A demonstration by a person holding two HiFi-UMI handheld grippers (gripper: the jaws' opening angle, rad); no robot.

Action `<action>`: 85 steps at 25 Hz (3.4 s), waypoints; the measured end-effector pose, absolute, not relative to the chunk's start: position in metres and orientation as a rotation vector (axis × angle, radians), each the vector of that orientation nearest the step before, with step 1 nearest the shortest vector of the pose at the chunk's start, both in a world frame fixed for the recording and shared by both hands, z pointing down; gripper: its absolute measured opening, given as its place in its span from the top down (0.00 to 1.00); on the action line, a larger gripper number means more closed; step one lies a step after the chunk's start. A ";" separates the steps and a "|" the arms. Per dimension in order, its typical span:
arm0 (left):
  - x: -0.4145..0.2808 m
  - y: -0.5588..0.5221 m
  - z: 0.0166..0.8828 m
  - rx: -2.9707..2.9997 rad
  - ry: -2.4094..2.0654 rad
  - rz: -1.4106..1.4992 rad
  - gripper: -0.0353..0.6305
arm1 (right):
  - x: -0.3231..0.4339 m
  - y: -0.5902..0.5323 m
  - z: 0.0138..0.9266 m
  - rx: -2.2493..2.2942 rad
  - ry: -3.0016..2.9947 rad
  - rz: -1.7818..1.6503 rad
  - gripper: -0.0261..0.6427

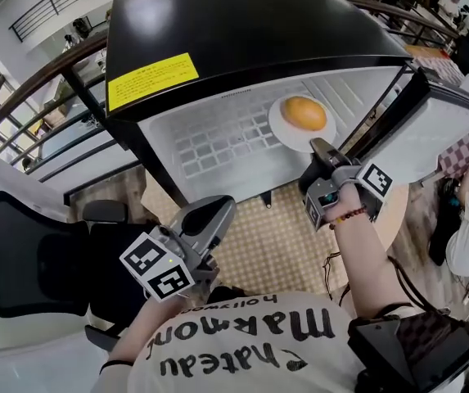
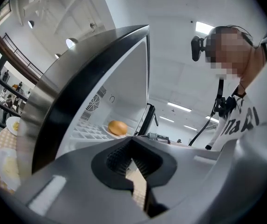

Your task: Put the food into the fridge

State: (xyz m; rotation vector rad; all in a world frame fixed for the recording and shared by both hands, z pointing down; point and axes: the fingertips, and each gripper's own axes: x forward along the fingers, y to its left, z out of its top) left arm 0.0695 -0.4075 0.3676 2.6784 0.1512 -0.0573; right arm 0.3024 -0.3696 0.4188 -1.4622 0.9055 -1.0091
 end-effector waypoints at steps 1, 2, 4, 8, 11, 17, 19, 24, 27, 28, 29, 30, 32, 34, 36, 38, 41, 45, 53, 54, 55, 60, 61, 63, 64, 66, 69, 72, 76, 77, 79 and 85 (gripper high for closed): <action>0.067 -0.410 0.366 2.679 0.166 -0.054 0.94 | 0.302 -0.372 0.418 -1.486 0.901 -1.001 0.92; 0.064 -0.412 0.365 2.680 0.183 -0.052 0.94 | 0.302 -0.375 0.417 -1.513 0.899 -0.996 0.92; 0.061 -0.415 0.364 2.677 0.217 -0.052 0.94 | 0.303 -0.380 0.416 -1.559 0.895 -0.990 0.92; 0.059 -0.413 0.363 2.677 0.306 -0.046 0.94 | 0.309 -0.390 0.418 -1.608 0.882 -0.962 0.92; 0.062 -0.407 0.362 2.680 0.376 -0.038 0.94 | 0.311 -0.391 0.417 -1.658 0.880 -0.949 0.92; 0.066 -0.405 0.362 2.650 0.427 -0.030 0.94 | 0.309 -0.394 0.411 -1.922 0.918 -0.925 0.89; 0.067 -0.402 0.362 2.643 0.449 -0.029 0.94 | 0.307 -0.396 0.409 -2.007 0.912 -0.927 0.87; 0.068 -0.396 0.360 2.641 0.485 -0.032 0.94 | 0.305 -0.402 0.406 -2.177 0.904 -0.951 0.84; 0.068 -0.393 0.356 2.641 0.503 -0.040 0.94 | 0.306 -0.402 0.404 -2.312 0.903 -0.955 0.81; 0.067 -0.393 0.355 2.642 0.507 -0.045 0.94 | 0.307 -0.400 0.403 -2.361 0.896 -0.954 0.80; 0.067 -0.392 0.354 2.642 0.510 -0.050 0.94 | 0.308 -0.398 0.402 -2.405 0.891 -0.950 0.80; 0.067 -0.391 0.353 2.641 0.511 -0.055 0.94 | 0.310 -0.397 0.402 -2.442 0.889 -0.944 0.80; 0.067 -0.390 0.353 2.636 0.512 -0.065 0.94 | 0.313 -0.396 0.402 -2.486 0.888 -0.937 0.79; 0.066 -0.389 0.353 2.627 0.520 -0.075 0.94 | 0.313 -0.397 0.403 -2.509 0.889 -0.937 0.78; 0.065 -0.388 0.352 2.623 0.534 -0.081 0.94 | 0.311 -0.399 0.402 -2.536 0.894 -0.938 0.77; 0.064 -0.388 0.349 2.622 0.545 -0.087 0.94 | 0.312 -0.400 0.401 -2.558 0.897 -0.944 0.76; 0.066 -0.388 0.345 2.618 0.551 -0.100 0.94 | 0.315 -0.401 0.400 -2.581 0.901 -0.952 0.75; 0.065 -0.389 0.344 2.617 0.552 -0.110 0.94 | 0.318 -0.402 0.401 -2.611 0.912 -0.951 0.74; 0.062 -0.393 0.343 2.614 0.552 -0.118 0.94 | 0.319 -0.405 0.401 -2.639 0.895 -0.955 0.71; 0.062 -0.393 0.342 2.614 0.551 -0.118 0.94 | 0.319 -0.405 0.401 -2.644 0.892 -0.953 0.71; 0.062 -0.393 0.342 2.614 0.551 -0.120 0.94 | 0.320 -0.404 0.401 -2.650 0.889 -0.949 0.71; 0.061 -0.394 0.342 2.610 0.542 -0.124 0.94 | 0.319 -0.403 0.399 -2.679 0.872 -0.922 0.70; 0.060 -0.394 0.343 2.609 0.539 -0.123 0.94 | 0.319 -0.403 0.400 -2.686 0.868 -0.915 0.70; 0.060 -0.393 0.346 2.606 0.537 -0.123 0.94 | 0.318 -0.402 0.401 -2.700 0.852 -0.898 0.70; 0.059 -0.393 0.347 2.605 0.537 -0.123 0.94 | 0.318 -0.402 0.402 -2.706 0.842 -0.890 0.70; 0.058 -0.393 0.348 2.602 0.536 -0.124 0.94 | 0.316 -0.402 0.401 -2.718 0.826 -0.877 0.70; 0.057 -0.395 0.346 2.601 0.533 -0.125 0.94 | 0.316 -0.403 0.398 -2.761 0.817 -0.850 0.69; 0.058 -0.395 0.345 2.601 0.533 -0.125 0.94 | 0.317 -0.402 0.397 -2.818 0.818 -0.823 0.66; 0.058 -0.394 0.347 2.600 0.534 -0.123 0.94 | 0.318 -0.402 0.399 -2.850 0.824 -0.788 0.66; 0.057 -0.394 0.348 2.599 0.535 -0.124 0.94 | 0.318 -0.403 0.399 -2.859 0.830 -0.780 0.65; 0.057 -0.394 0.350 2.598 0.538 -0.124 0.94 | 0.317 -0.404 0.398 -2.890 0.846 -0.756 0.65; 0.056 -0.400 0.342 2.600 0.544 -0.123 0.94 | 0.316 -0.407 0.391 -2.930 0.853 -0.737 0.65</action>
